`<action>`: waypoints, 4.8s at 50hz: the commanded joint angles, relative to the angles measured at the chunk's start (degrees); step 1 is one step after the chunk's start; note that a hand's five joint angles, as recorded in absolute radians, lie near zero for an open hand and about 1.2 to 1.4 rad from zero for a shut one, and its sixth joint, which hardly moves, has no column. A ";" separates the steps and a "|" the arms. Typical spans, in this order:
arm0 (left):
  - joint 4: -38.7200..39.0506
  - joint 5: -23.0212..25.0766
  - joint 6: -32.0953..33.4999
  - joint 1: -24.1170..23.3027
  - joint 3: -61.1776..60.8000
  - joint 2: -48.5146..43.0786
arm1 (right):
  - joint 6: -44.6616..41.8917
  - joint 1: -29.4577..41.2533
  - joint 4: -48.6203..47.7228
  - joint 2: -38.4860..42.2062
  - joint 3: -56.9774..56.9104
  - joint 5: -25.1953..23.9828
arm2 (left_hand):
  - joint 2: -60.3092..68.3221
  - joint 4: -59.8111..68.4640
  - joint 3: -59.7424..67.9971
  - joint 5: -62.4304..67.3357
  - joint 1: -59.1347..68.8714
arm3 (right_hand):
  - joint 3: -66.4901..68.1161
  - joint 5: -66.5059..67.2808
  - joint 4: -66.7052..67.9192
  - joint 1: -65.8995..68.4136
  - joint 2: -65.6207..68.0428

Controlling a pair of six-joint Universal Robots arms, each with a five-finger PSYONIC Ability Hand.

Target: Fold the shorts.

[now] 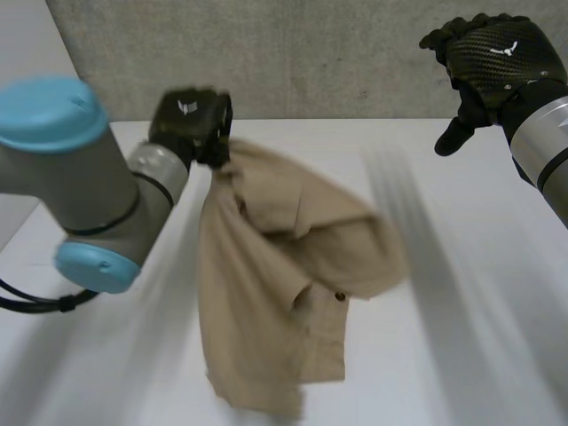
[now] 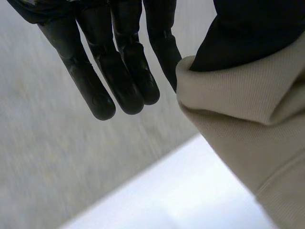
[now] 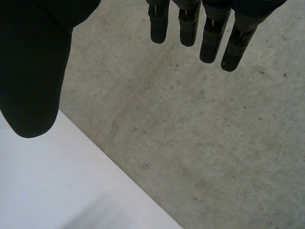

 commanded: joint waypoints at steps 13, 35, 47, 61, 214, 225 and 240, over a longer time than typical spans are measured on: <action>9.45 -8.70 6.36 10.88 6.01 -11.03 | -0.12 0.70 0.34 2.97 -0.11 0.01 | -55.52 -55.63 -55.20 -52.59 -51.94 | -2.12 -2.80 -3.21 1.26 -1.57; -1.80 -3.34 6.01 -1.85 -36.81 24.50 | 3.04 8.17 9.14 3.85 16.75 -2.09 | -54.01 -54.12 -53.69 -51.08 -50.43 | 9.38 8.70 8.29 12.76 9.93; -1.36 -5.09 5.30 -7.49 -43.32 22.49 | 8.59 15.64 -5.19 9.21 28.01 -3.50 | -52.84 -52.95 -52.51 -49.91 -49.25 | 22.86 22.18 21.76 26.24 23.40; 1.36 -8.08 5.22 -7.40 -41.74 13.79 | 7.71 18.90 -12.84 15.54 28.98 -2.10 | -52.67 -52.78 -52.34 -49.74 -49.08 | 24.54 23.86 23.44 27.92 25.08; -20.96 2.64 3.55 12.29 -54.75 40.95 | 3.84 11.43 -9.50 11.85 19.23 4.94 | -31.98 -32.09 -31.65 -29.05 -28.39 | 67.88 67.20 66.79 71.26 68.43; -11.73 2.20 3.90 11.94 -54.84 34.71 | 4.37 11.43 -9.85 12.37 18.35 5.11 | -32.15 -32.26 -31.82 -29.21 -28.56 | 67.88 67.20 66.79 71.26 68.43; -6.81 0.01 6.27 11.94 -54.31 26.62 | 4.63 10.90 -12.05 14.83 17.30 6.78 | -33.16 -33.27 -32.83 -30.22 -29.57 | 67.88 67.20 66.79 71.26 68.43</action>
